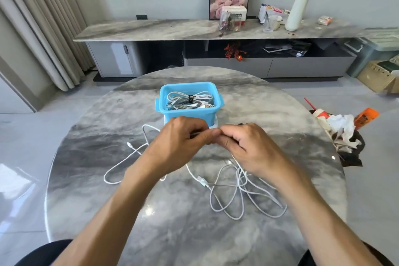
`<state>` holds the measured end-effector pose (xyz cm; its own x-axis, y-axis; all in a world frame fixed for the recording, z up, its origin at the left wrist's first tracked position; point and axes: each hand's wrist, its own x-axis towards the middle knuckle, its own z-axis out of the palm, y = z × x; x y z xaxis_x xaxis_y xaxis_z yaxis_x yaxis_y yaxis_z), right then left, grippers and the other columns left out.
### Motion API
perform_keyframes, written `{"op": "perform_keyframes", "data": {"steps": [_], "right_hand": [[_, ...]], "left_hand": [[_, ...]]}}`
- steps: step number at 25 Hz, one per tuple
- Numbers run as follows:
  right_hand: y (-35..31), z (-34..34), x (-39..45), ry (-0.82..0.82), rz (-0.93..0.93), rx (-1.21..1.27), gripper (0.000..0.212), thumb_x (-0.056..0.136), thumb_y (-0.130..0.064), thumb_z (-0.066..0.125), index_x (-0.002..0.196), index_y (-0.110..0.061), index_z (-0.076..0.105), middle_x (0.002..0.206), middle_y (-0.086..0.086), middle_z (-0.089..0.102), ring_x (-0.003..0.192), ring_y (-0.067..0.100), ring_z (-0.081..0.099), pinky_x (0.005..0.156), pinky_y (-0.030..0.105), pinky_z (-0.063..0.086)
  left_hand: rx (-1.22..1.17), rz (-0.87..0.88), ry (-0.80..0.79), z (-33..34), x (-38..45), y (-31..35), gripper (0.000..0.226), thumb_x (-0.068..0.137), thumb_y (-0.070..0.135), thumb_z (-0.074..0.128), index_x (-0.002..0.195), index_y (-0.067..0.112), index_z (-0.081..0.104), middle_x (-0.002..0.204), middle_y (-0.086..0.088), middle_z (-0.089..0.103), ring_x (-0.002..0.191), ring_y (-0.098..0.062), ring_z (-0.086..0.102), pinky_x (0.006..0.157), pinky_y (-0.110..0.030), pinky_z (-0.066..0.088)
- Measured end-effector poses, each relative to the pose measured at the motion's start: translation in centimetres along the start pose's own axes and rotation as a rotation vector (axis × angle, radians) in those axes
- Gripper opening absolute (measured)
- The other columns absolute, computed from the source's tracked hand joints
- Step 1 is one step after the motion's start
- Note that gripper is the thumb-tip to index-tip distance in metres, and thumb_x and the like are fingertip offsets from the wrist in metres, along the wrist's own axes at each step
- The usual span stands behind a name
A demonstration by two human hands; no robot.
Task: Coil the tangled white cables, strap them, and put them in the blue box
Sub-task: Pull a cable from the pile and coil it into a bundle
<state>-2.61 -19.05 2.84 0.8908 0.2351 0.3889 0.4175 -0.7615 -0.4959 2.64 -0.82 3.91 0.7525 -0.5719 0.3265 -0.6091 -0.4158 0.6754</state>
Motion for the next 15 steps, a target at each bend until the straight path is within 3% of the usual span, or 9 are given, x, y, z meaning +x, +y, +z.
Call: {"op": "perform_keyframes", "data": {"steps": [2, 5, 7, 10, 12, 14, 15], "right_hand": [[1.0, -1.4, -0.2, 0.102, 0.072, 0.058, 0.016, 0.095, -0.038, 0.055, 0.083, -0.030, 0.062, 0.056, -0.019, 0.054, 0.055, 0.001, 0.050, 0.055, 0.026, 0.040], [3.2, -5.2, -1.2, 0.462, 0.342, 0.265, 0.023, 0.099, -0.029, 0.055, 0.080, -0.024, 0.067, 0.054, -0.015, 0.055, 0.050, 0.003, 0.046, 0.050, 0.019, 0.034], [4.0, -6.7, -1.8, 0.620, 0.517, 0.336, 0.026, 0.100, -0.024, 0.056, 0.078, -0.018, 0.068, 0.051, -0.008, 0.042, 0.047, 0.007, 0.031, 0.047, 0.022, 0.024], [4.8, -6.9, -1.8, 0.782, 0.744, 0.463, 0.028, 0.097, -0.026, 0.056, 0.075, -0.015, 0.069, 0.051, -0.005, 0.047, 0.048, 0.009, 0.035, 0.047, 0.022, 0.027], [5.4, -6.8, -1.8, 0.658, 0.909, 0.352, 0.025, 0.089, -0.029, 0.056, 0.090, -0.011, 0.073, 0.062, 0.001, 0.062, 0.059, 0.018, 0.051, 0.057, 0.030, 0.041], [4.7, -6.4, -2.1, 0.348, 0.961, -0.084, 0.043, 0.083, -0.022, 0.056, 0.124, -0.013, 0.064, 0.114, 0.008, 0.069, 0.105, 0.029, 0.059, 0.092, 0.041, 0.045], [3.7, -6.1, -2.1, 0.282, 0.805, -0.221, 0.057, 0.081, -0.014, 0.056, 0.138, -0.014, 0.052, 0.139, 0.005, 0.056, 0.128, 0.027, 0.048, 0.108, 0.041, 0.037]], "left_hand": [[0.029, -0.019, -0.019, -0.9, -0.1, -0.4, 0.035, 0.088, 0.036, 0.069, 0.067, 0.010, 0.059, 0.052, 0.005, 0.036, 0.050, -0.010, 0.029, 0.049, -0.022, 0.025], [0.186, -0.114, 0.084, -2.7, -0.1, -2.0, 0.031, 0.087, 0.030, 0.072, 0.067, 0.012, 0.057, 0.050, 0.006, 0.039, 0.048, -0.011, 0.032, 0.049, -0.026, 0.029], [0.063, -0.186, 0.138, -3.4, 0.0, -2.5, 0.028, 0.088, 0.027, 0.071, 0.069, 0.009, 0.061, 0.049, 0.002, 0.040, 0.046, -0.009, 0.031, 0.047, -0.022, 0.027], [-0.013, -0.243, 0.108, -3.2, 0.2, -2.2, 0.029, 0.091, 0.031, 0.067, 0.071, 0.010, 0.063, 0.050, -0.010, 0.045, 0.046, -0.013, 0.037, 0.048, -0.026, 0.036], [-0.183, -0.290, 0.162, -3.0, 0.3, -2.1, 0.031, 0.093, 0.034, 0.063, 0.073, 0.011, 0.066, 0.051, -0.005, 0.038, 0.048, -0.015, 0.034, 0.048, -0.032, 0.045], [-0.333, -0.312, 0.222, -3.3, 0.2, -1.8, 0.032, 0.094, 0.036, 0.062, 0.075, 0.011, 0.068, 0.052, 0.001, 0.033, 0.049, -0.015, 0.027, 0.046, -0.032, 0.036], [-0.310, -0.303, 0.225, -3.4, 0.2, -1.7, 0.032, 0.094, 0.036, 0.061, 0.075, 0.012, 0.069, 0.052, 0.002, 0.032, 0.049, -0.015, 0.024, 0.046, -0.028, 0.027]]}}
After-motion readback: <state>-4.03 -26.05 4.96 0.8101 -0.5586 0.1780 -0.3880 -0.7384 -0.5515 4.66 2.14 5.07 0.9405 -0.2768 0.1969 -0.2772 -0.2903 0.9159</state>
